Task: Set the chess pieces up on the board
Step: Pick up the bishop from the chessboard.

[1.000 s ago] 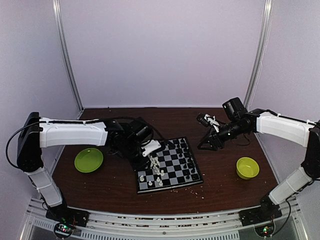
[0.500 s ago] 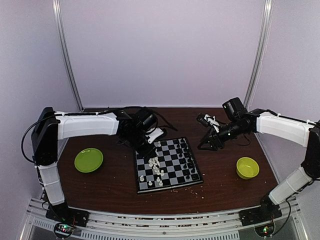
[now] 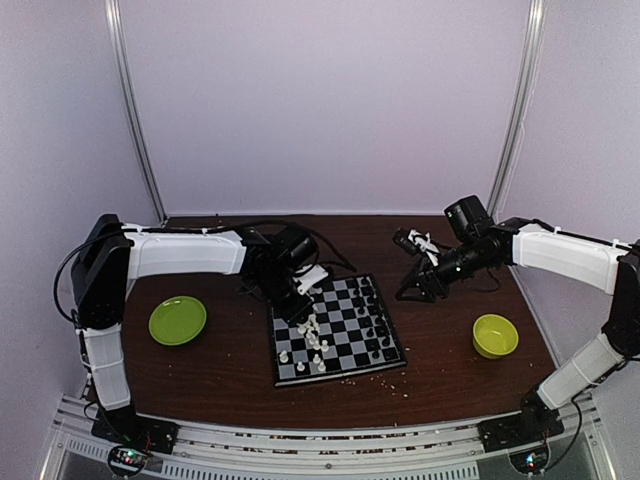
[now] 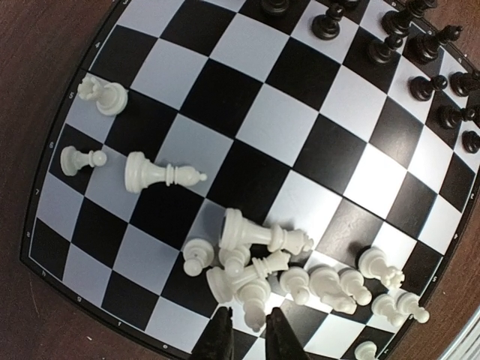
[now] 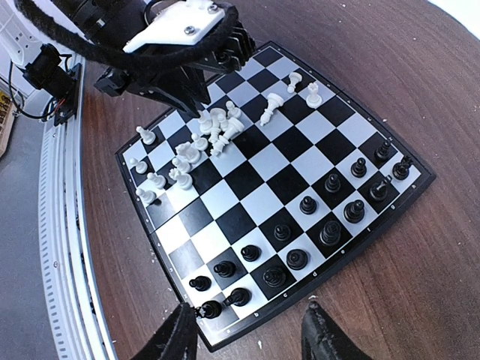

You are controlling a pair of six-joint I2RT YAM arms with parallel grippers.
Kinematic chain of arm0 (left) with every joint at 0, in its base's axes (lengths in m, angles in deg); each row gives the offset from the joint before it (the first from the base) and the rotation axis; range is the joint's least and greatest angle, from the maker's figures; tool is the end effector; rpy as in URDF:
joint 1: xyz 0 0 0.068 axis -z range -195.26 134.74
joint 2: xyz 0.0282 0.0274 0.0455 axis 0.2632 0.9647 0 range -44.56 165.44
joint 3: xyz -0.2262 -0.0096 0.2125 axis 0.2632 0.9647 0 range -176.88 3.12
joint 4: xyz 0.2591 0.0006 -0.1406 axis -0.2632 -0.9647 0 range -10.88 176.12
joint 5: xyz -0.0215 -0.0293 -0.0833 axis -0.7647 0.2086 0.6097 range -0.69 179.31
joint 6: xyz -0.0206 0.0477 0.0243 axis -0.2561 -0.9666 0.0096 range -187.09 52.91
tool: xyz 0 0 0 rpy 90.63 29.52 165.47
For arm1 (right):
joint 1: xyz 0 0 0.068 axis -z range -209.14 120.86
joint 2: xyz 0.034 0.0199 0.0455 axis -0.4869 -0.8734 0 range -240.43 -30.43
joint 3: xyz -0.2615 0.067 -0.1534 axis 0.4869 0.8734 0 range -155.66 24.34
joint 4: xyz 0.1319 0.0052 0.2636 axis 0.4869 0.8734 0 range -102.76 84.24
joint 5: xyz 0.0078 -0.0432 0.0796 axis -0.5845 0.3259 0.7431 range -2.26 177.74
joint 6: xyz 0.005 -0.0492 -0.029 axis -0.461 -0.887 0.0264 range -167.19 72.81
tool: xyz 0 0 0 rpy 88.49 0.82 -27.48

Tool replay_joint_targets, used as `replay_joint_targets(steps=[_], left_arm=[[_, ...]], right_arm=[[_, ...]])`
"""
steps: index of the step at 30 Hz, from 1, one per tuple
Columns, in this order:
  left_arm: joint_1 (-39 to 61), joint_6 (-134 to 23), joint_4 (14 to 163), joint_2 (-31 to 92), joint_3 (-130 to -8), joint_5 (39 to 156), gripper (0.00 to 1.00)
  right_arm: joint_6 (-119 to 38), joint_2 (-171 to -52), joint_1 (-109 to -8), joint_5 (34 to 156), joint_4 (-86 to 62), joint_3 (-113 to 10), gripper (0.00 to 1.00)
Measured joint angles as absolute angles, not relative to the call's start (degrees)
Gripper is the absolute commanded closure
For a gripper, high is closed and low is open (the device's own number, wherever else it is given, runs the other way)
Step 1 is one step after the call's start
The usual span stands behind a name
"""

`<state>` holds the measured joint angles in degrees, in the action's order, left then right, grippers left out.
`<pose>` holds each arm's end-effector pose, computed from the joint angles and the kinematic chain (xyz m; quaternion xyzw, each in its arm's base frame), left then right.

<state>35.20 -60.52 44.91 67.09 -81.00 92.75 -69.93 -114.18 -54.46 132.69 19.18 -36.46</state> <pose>0.2842 -0.3483 0.2117 0.3723 0.9092 -0.1139 0.1479 0.2838 0.1660 0.2765 -0.4641 0.7578 0.3706 0.2704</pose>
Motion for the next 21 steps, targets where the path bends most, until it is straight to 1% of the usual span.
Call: replay_joint_targets(steps=[6,10,14,17,21], left_arm=[[35.2,-60.6,44.7,67.1,-81.0,93.4,0.80],[35.2,-60.7,44.5,67.1,-80.6,93.6,0.83],[35.2,-60.8,44.4,67.2,-80.2,93.8,0.90],[35.2,-61.0,44.4,67.2,-80.1,94.3,0.90],[35.3,-61.0,44.4,67.2,-79.9,94.6,0.86]], right_arm=[[-69.9,-114.3,-54.4,132.7,19.2,-36.5,0.53],[-69.9,-114.3,-54.4,132.7,19.2,-36.5,0.53],[-69.9,-114.4,-54.4,132.7,19.2,-36.5,0.53],[-69.9,-114.4,-54.4,132.7,19.2,-36.5,0.53],[-69.9,-114.5,-54.4,132.7,19.2,-36.5,0.53]])
